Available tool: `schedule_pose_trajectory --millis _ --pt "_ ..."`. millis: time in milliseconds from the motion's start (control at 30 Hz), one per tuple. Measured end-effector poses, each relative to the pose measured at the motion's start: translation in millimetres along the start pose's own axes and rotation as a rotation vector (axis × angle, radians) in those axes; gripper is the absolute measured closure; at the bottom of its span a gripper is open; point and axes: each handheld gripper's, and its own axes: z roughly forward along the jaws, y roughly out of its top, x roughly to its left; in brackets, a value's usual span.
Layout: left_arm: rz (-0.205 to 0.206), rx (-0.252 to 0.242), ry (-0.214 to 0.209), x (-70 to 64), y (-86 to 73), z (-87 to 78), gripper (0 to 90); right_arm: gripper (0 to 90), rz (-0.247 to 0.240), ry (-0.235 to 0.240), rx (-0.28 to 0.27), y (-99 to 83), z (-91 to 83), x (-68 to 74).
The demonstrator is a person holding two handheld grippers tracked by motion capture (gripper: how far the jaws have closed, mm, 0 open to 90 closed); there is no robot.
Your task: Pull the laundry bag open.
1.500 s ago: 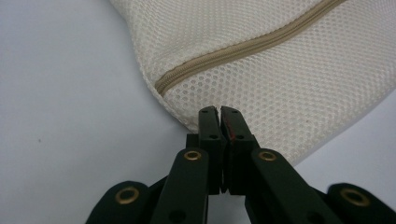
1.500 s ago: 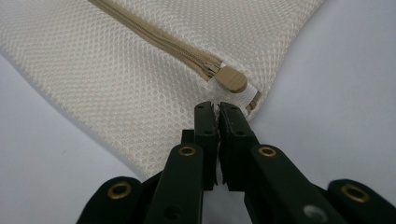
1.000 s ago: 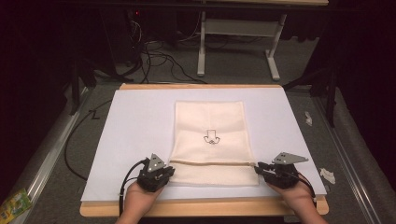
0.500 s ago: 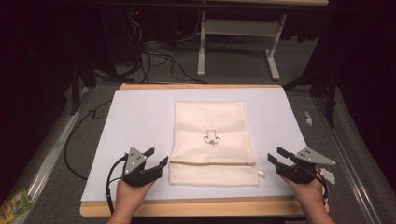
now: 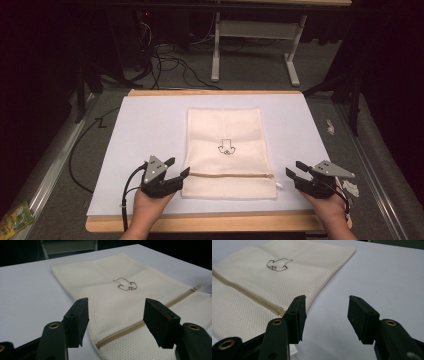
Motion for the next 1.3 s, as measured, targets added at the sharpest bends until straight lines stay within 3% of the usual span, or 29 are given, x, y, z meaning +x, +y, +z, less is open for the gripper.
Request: schedule_pose_trajectory --millis 233,433,467,500,533,567,600,633,700,767,933,1067,1200,1267,1300 --pt "0.01 0.014 -0.038 -14.8 8.1 19.0 37.5 51.1 0.009 -0.004 0.026 -2.7 1.8 -1.4" --pt "0.023 0.034 -0.07 -31.6 14.8 33.5 37.9 61.0 0.007 0.009 0.084 -8.6 11.9 -0.3" --pt "0.029 0.038 -0.078 -35.5 14.1 36.0 38.0 68.8 0.012 0.02 0.093 -9.1 16.9 0.3" --pt "0.029 0.038 -0.078 -35.5 14.1 36.0 38.2 68.8 0.012 0.02 0.093 -9.1 16.9 0.3" --pt "0.032 0.045 -0.08 -36.8 11.9 37.2 38.2 84.7 0.015 0.038 0.113 -7.5 22.6 1.8" --pt "0.032 0.048 -0.081 -36.4 10.6 36.9 38.2 90.0 0.023 0.055 0.12 -6.0 25.2 3.4" --pt "0.032 0.048 -0.081 -36.4 10.6 36.9 38.2 90.0 0.023 0.055 0.12 -6.0 25.2 3.4" --pt "0.033 0.049 -0.08 -35.6 9.3 36.0 38.3 90.0 0.048 0.099 0.135 -2.3 30.9 6.2" --pt "0.036 0.054 -0.074 -32.7 6.7 32.8 38.4 90.0 0.048 0.105 0.154 -0.9 33.7 8.6" --pt "0.036 0.054 -0.066 -29.0 3.7 29.1 38.6 90.0 0.028 0.108 0.183 -1.1 39.1 13.0" --pt "0.034 0.068 -0.042 -19.1 -3.4 23.6 38.9 90.0 -0.031 0.197 0.152 4.6 40.4 35.7" --pt "0.044 0.078 -0.039 -19.1 -5.5 22.9 39.0 90.0 -0.069 0.195 0.141 7.4 41.6 43.5" --pt "0.069 0.086 -0.04 -21.0 -8.7 22.6 39.0 81.2 -0.009 0.125 0.137 5.9 37.9 31.2" --pt "0.068 0.088 -0.039 -20.9 -9.2 23.0 39.0 78.6 0.002 0.113 0.145 4.3 38.2 28.3" --pt "0.067 0.091 -0.038 -20.4 -9.5 23.6 39.1 71.5 0.023 0.125 0.164 0.6 39.4 23.9"
